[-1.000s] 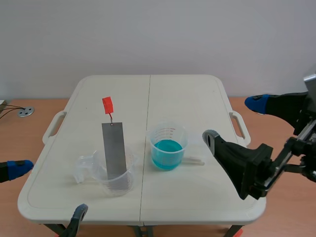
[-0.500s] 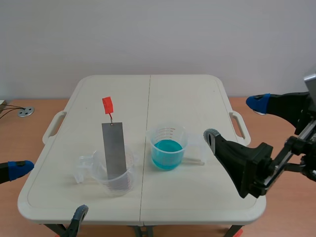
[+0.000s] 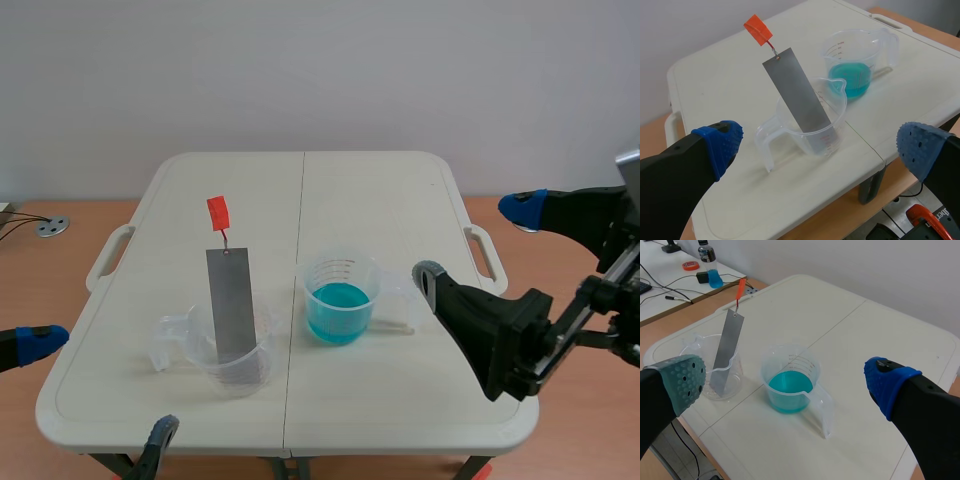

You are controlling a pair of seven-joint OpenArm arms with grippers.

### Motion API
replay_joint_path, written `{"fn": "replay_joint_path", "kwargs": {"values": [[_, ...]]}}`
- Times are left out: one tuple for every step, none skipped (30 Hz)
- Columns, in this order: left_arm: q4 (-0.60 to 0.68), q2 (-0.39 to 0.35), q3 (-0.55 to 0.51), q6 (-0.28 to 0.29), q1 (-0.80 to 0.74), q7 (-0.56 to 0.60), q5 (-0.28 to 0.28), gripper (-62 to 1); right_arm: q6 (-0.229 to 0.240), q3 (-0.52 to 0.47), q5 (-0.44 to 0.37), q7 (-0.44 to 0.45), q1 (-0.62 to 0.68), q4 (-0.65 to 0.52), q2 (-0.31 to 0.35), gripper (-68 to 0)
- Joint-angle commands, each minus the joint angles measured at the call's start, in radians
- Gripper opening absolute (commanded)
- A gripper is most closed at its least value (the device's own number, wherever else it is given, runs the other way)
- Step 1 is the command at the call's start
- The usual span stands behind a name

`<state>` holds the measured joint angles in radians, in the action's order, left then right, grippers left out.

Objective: Hold the metal plate by the orange handle, dip it into the blue solution, take it out and point at it, then put the plate back in the beaker on the left.
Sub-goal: 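Return to the home posture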

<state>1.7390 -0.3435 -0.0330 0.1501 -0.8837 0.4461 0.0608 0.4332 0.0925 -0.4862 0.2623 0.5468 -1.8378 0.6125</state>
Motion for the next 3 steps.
{"fn": "replay_joint_path", "kwargs": {"values": [[0.005,-0.001,-0.003,-0.005,-0.011,0.017,-0.003,1.4,0.0,-0.008,-0.015,0.017,-0.007,-0.016,0.013,-1.2],[0.005,-0.001,-0.003,-0.005,-0.011,0.017,-0.003,1.4,0.0,-0.008,-0.015,0.017,-0.007,-0.016,0.013,-1.2],[0.005,-0.001,-0.003,-0.005,-0.011,0.017,-0.003,1.4,0.0,-0.008,-0.015,0.017,-0.007,-0.016,0.013,-1.2]]}}
